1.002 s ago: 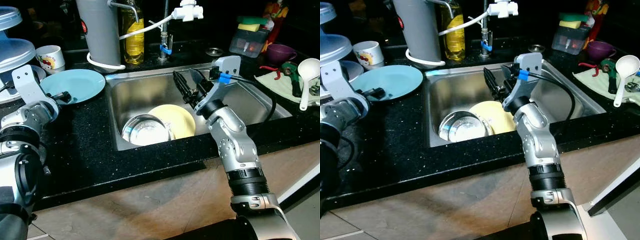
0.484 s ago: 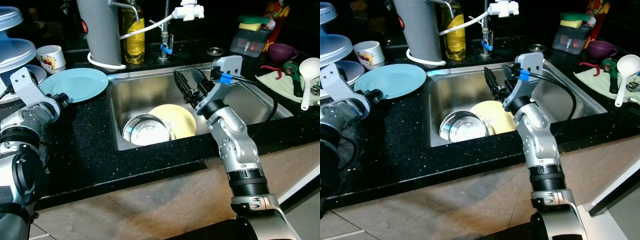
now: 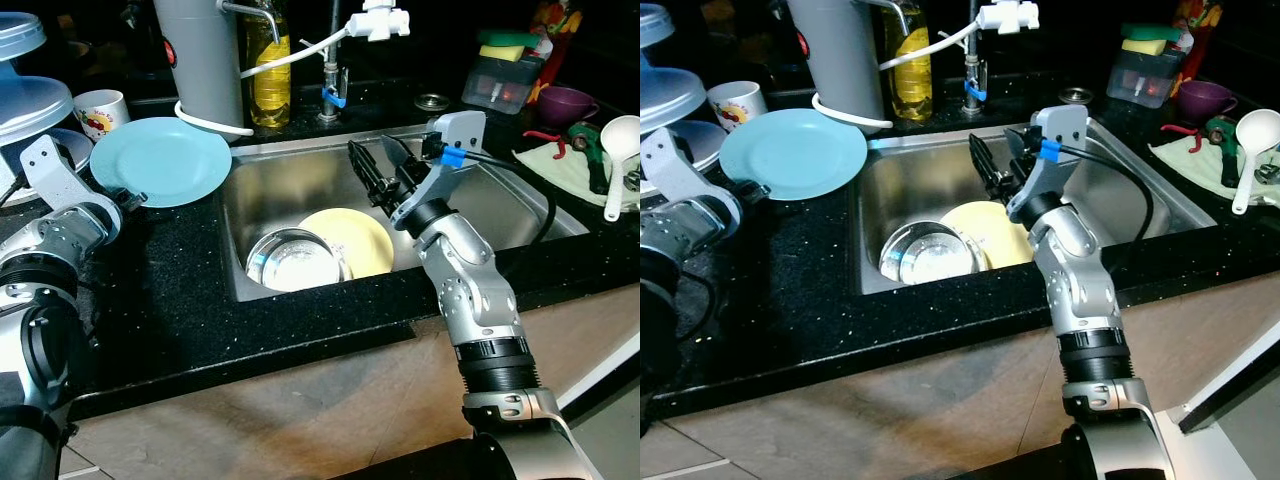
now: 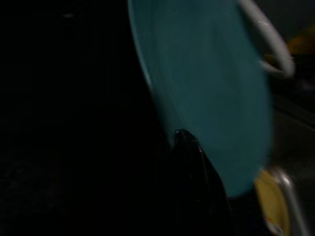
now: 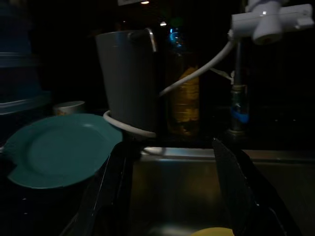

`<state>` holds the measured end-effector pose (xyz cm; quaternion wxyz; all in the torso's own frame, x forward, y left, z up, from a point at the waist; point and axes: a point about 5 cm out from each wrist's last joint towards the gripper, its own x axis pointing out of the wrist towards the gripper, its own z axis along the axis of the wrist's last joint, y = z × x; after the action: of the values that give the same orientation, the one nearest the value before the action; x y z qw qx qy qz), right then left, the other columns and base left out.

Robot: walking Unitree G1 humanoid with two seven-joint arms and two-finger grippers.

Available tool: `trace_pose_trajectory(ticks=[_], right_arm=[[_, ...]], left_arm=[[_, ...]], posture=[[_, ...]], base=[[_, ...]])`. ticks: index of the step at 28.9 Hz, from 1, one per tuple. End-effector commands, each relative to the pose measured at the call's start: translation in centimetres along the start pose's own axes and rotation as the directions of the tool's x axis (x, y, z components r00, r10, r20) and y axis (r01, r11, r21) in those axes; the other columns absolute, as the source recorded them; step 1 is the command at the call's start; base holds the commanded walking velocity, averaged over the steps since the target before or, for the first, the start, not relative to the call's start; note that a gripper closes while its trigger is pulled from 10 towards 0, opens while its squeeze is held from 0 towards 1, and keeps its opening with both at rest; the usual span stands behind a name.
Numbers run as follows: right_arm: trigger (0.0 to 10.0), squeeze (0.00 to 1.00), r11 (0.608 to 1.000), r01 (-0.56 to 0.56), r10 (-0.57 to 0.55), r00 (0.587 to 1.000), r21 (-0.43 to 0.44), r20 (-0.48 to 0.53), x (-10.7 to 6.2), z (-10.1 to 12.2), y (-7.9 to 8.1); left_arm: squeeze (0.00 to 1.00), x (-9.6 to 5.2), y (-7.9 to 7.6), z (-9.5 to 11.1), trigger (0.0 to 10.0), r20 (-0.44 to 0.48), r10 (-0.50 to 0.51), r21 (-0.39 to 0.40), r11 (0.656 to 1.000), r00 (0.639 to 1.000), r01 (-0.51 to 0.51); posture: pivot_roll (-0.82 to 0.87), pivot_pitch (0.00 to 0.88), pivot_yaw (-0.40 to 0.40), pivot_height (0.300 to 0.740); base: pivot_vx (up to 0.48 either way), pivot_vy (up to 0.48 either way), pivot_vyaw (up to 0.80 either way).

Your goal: Kitchen organization

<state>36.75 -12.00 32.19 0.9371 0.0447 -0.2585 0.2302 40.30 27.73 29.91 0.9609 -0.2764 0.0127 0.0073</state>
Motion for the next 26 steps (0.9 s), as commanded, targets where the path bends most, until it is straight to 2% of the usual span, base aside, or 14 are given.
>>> trace_pose_trajectory(ticks=[1,7,11,15,18,21,22,23,24,25,26], right_arm=[[10.0,0.00,1.000,-0.008,0.007,1.000,0.004,0.011,0.2,0.3,0.1],[10.0,0.00,1.000,-0.005,0.005,1.000,-0.002,0.016,0.1,0.5,0.0],[10.0,0.00,1.000,-0.006,0.006,1.000,-0.005,0.015,-0.1,0.5,0.0],[10.0,0.00,1.000,-0.008,0.008,1.000,-0.002,0.015,-0.1,0.4,0.1],[10.0,0.00,1.000,-0.015,0.015,1.000,0.001,0.015,0.1,0.4,0.3],[10.0,0.00,1.000,-0.016,0.016,1.000,0.001,0.015,0.1,0.4,0.3],[10.0,0.00,1.000,-0.017,0.017,1.000,0.001,0.014,0.1,0.4,0.3],[10.0,0.00,1.000,-0.019,0.019,1.000,0.001,0.014,0.2,0.4,0.4],[10.0,0.00,1.000,-0.019,0.019,1.000,0.001,0.014,0.2,0.4,0.4],[10.0,0.00,1.000,-0.019,0.019,1.000,0.001,0.014,0.1,0.4,0.4],[10.0,0.00,1.000,-0.018,0.018,1.000,0.002,0.013,0.1,0.4,0.4]], left_arm=[[0.00,0.4,-1.4,-1.7,0.0,-0.114,-0.073,0.037,0.996,0.991,0.078],[0.00,0.1,-1.1,-1.4,0.0,-0.169,-0.090,0.158,0.981,0.982,0.117],[0.00,-0.9,0.0,-0.3,0.0,-0.224,-0.094,0.315,0.935,0.970,0.163],[0.00,-1.6,0.0,0.6,0.0,-0.234,-0.108,0.353,0.917,0.966,0.188],[0.00,-3.1,-1.9,1.7,0.0,-0.288,-0.256,0.353,0.868,0.923,0.350],[0.00,-3.4,-2.4,1.6,0.0,-0.311,-0.290,0.355,0.848,0.905,0.394],[0.00,-4.1,-3.1,1.4,0.0,-0.343,-0.330,0.360,0.819,0.879,0.448],[0.00,-5.3,-4.1,0.8,0.0,-0.406,-0.389,0.372,0.756,0.827,0.539],[0.00,-5.3,-4.1,0.8,0.0,-0.406,-0.389,0.372,0.756,0.827,0.539],[0.00,-5.8,-4.5,0.6,0.0,-0.431,-0.406,0.380,0.728,0.806,0.570],[0.00,-6.0,-4.6,0.5,0.0,-0.434,-0.412,0.390,0.715,0.801,0.580]], posture=[[0.05,0.235,0.020,0.740],[0.04,0.235,0.026,0.740],[0.04,0.232,0.032,0.740],[0.04,0.230,0.027,0.740],[0.04,0.230,0.027,0.740],[0.04,0.230,0.027,0.740],[0.05,0.229,0.025,0.740],[0.05,0.229,0.026,0.740],[0.05,0.229,0.026,0.740],[0.05,0.228,0.027,0.740],[0.05,0.228,0.027,0.740]], base=[[0.000,0.000,0.00],[0.000,0.000,0.00],[0.000,0.000,0.00],[0.000,0.000,0.00],[0.000,0.000,0.00],[0.000,0.000,0.00],[0.000,0.000,0.00],[0.000,0.000,0.00],[0.000,0.000,0.00],[0.000,0.000,0.00],[0.000,0.000,0.00]])
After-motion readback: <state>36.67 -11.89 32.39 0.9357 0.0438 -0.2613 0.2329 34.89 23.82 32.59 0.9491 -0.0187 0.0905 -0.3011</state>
